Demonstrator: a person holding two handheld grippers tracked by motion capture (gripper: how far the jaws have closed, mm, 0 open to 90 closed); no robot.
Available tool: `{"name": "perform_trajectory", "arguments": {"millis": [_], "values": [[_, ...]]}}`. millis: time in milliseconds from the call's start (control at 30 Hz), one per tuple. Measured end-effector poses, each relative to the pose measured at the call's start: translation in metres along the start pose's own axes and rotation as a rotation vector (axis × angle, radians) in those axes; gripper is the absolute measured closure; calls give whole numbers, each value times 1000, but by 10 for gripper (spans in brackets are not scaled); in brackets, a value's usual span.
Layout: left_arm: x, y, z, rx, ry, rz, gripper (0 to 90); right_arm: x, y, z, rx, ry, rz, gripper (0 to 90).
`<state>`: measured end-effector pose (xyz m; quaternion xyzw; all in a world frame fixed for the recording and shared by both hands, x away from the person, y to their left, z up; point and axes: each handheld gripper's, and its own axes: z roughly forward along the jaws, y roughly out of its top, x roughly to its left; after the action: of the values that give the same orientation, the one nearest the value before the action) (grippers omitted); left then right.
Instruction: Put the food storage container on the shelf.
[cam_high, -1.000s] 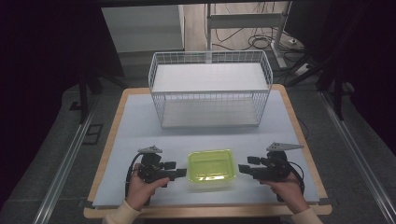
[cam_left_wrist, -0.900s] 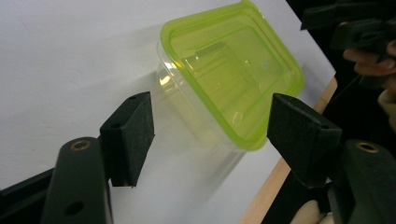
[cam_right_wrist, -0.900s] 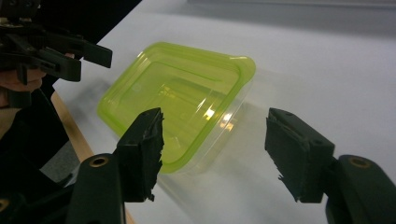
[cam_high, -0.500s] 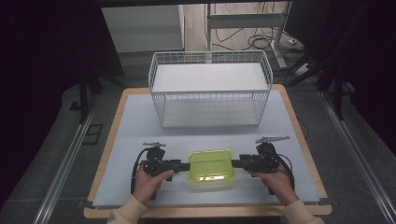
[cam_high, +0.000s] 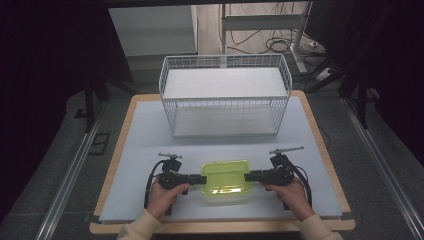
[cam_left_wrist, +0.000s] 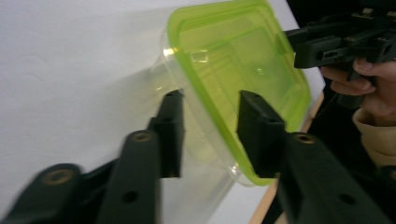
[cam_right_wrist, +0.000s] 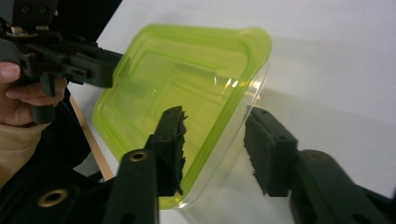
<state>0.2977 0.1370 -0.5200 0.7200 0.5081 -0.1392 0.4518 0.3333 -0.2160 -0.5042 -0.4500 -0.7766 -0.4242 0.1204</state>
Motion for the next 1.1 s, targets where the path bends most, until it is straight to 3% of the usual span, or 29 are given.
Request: {"name": "perform_trajectory", "arguments": {"millis": [167,333,400,500,667,1100], "values": [[2,-1,0,-3,-27,-3,698,-2,-3,3,15,6,7,684],[0,-2,-4,-35,-93,-8,767,-2,-3,-5,-24,33,45,759],[-2,-2,-4,-42,-101,-6,782,-2,-4,-7,-32,33,46,771],[-8,-4,-6,-47,-51,32,812,0,-5,-11,-62,50,72,804],[-15,-3,-11,-66,-62,54,813,9,-4,-19,-90,44,31,805],[-21,-2,-18,-82,-78,74,813,18,-3,-27,-115,52,-2,805]]}}
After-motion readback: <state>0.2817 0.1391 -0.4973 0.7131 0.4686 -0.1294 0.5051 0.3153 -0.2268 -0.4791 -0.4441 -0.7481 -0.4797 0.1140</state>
